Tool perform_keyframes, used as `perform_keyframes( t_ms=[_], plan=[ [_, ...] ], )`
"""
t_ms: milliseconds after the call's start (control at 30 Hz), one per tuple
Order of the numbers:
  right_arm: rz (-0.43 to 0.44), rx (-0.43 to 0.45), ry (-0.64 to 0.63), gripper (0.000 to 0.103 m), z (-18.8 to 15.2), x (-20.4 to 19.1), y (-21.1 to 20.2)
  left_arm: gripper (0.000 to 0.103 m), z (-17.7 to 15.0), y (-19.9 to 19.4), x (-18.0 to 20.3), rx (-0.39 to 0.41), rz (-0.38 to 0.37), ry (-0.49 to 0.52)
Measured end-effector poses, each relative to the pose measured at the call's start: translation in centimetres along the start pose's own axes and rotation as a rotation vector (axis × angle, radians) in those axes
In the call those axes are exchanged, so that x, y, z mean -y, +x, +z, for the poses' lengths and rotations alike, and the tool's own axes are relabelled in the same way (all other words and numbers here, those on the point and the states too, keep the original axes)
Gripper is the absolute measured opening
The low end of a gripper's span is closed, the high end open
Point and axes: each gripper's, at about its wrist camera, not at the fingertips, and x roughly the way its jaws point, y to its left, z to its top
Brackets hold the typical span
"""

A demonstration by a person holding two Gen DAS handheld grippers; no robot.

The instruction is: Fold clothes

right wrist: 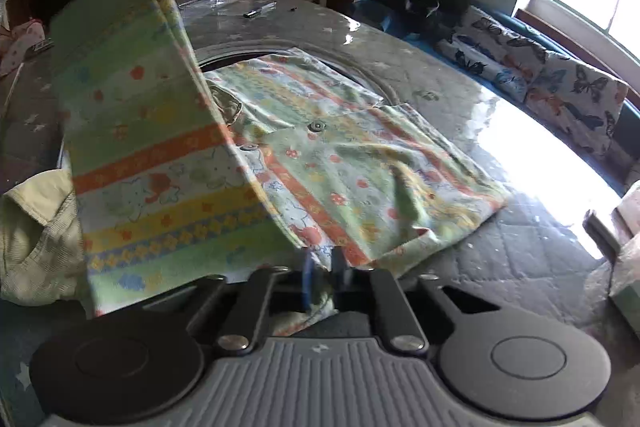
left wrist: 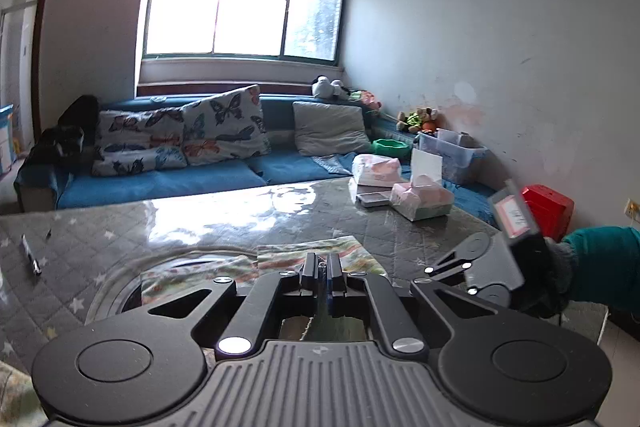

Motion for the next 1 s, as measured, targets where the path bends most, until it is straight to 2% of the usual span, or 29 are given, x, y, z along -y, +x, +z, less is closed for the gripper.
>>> perform_keyframes(
  t_ms=[167, 400, 567, 700, 833, 933, 1000],
  plan=[
    [-0.036, -0.005, 0.013, 0.002, -0.8, 0.0, -0.9, 0.004, -0.8, 1.0, -0.8, -0.032, 0.027, -0.033],
    [-0.072, 0.013, 0.043, 0.007, -1.0, -0.7, -2.1, 0.004, -3.7, 4.9, -4.8, -0.175, 0.084, -0.17],
    [0.031, 0.044, 0.059, 0.009, -1.0, -3.7, -3.6, 0.004, -4.4, 6.0, -6.2, -0.204, 0.095, -0.213],
    [0.078, 0.009, 0.033, 0.01, -1.9, -6.0, -3.5, 0.004, -5.0, 6.7, -6.8, -0.235, 0.128, -0.222],
    [0.073, -0.008, 0.052, 0.014, -2.9, -6.3, -3.5, 0.006, -5.9, 6.6, -7.7, -0.264, 0.191, -0.223],
    [0.069, 0.0, 0.068, 0.015, -2.8, -6.1, -3.9, 0.007, -6.4, 5.7, -8.0, -0.271, 0.211, -0.238],
    [0.068, 0.007, 0.075, 0.015, -2.7, -6.0, -4.1, 0.007, -6.4, 4.8, -7.4, -0.257, 0.192, -0.228]
  ],
)
